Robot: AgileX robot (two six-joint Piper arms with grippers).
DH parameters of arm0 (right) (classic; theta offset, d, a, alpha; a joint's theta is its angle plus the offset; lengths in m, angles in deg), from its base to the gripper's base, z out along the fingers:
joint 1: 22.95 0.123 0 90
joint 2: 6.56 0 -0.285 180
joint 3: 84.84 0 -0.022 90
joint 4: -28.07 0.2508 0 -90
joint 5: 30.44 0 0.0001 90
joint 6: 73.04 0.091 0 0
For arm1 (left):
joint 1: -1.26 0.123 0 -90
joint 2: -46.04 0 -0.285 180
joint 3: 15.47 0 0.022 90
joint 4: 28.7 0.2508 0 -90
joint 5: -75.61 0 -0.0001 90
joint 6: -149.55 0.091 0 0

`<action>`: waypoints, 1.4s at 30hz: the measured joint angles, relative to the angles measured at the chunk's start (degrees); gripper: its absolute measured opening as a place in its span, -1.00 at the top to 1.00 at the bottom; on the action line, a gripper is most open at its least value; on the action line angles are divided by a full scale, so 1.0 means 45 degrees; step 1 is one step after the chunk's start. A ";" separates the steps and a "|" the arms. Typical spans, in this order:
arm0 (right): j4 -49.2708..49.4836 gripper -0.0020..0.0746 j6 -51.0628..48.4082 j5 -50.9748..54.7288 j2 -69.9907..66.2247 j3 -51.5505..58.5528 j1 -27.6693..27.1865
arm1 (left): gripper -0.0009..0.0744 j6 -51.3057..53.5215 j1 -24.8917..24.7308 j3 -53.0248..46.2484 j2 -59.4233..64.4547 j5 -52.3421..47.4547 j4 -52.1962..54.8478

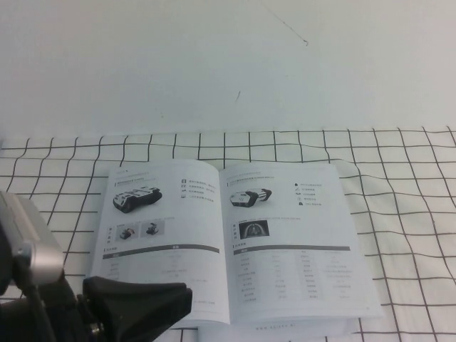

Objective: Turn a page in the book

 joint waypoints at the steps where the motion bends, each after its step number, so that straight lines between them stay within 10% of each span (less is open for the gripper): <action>1: 0.0000 0.95 0.0196 -0.0221 0.0605 0.0460 0.0000 | 0.98 -0.0128 0.0000 -0.0194 0.0000 0.0128 0.0212; 14: 0.0000 0.95 0.1388 -0.3495 0.5327 0.5738 0.0000 | 0.98 -0.0324 0.0000 -0.0991 0.0000 0.3812 0.0472; 36: 0.0000 0.95 0.1463 -0.3821 0.5358 0.6549 0.0000 | 0.98 -0.0205 0.0052 -0.1240 -0.0472 0.3517 0.0448; 42: 0.0000 0.95 0.1463 -0.3868 0.5358 0.6549 0.0000 | 0.98 0.0609 0.1647 -0.2934 -0.3564 0.4462 0.0448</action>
